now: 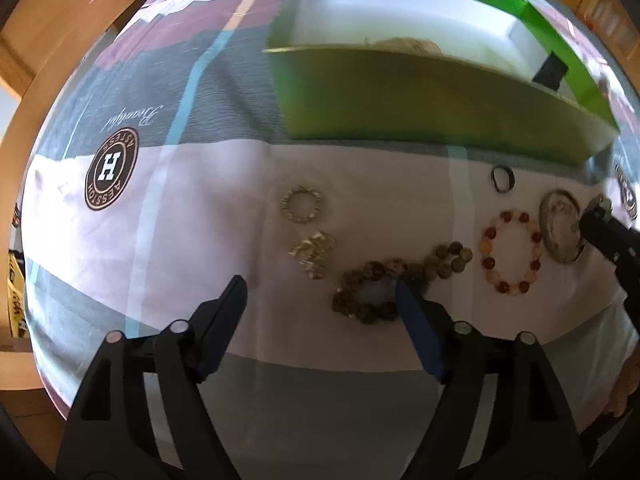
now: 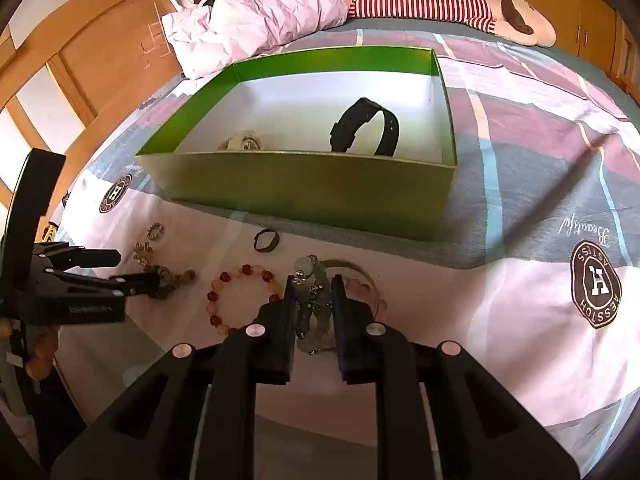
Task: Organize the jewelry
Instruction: 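Grasp the green jade pendant with the right tool, then grasp the brown beaded bracelet with the left tool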
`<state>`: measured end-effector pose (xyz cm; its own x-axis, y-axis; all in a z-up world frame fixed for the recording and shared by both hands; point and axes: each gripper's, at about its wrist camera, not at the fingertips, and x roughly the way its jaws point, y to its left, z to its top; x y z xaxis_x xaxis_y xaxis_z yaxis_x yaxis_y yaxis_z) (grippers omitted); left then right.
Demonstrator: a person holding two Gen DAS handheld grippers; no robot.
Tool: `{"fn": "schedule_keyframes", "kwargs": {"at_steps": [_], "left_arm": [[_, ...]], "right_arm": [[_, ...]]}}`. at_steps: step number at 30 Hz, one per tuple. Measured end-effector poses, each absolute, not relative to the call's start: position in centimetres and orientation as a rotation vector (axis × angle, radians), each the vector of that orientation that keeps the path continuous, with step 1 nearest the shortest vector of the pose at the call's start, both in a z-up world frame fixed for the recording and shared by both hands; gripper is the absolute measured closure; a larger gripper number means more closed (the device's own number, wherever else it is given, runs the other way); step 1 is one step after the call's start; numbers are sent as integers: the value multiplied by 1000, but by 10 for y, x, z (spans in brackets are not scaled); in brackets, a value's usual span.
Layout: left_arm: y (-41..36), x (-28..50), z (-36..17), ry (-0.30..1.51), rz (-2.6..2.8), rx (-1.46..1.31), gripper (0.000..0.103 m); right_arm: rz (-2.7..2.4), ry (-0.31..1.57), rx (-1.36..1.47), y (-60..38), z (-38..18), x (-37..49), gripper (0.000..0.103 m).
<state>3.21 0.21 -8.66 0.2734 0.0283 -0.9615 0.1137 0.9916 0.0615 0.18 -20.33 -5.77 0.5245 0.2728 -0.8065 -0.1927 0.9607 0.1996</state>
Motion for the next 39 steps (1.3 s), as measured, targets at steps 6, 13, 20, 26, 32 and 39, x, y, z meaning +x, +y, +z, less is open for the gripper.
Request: {"fn": "schedule_keyframes", "kwargs": {"at_steps": [6, 13, 20, 26, 32, 39], "left_arm": [[-10, 28, -90, 1281, -71, 148, 57], [-20, 20, -81, 1231, -59, 179, 92], [-12, 18, -52, 1157, -74, 127, 92], [3, 22, -46, 1148, -22, 93, 92], [20, 28, -39, 1138, -41, 35, 92], [58, 38, -27, 1123, -18, -100, 92]], "right_arm": [[282, 979, 77, -200, -59, 1, 86], [269, 964, 68, -199, -59, 0, 86], [255, 950, 88, -205, -57, 0, 86], [245, 936, 73, -206, -54, 0, 86], [218, 905, 57, -208, -47, -1, 86], [217, 906, 72, -213, -46, 1, 86]]}}
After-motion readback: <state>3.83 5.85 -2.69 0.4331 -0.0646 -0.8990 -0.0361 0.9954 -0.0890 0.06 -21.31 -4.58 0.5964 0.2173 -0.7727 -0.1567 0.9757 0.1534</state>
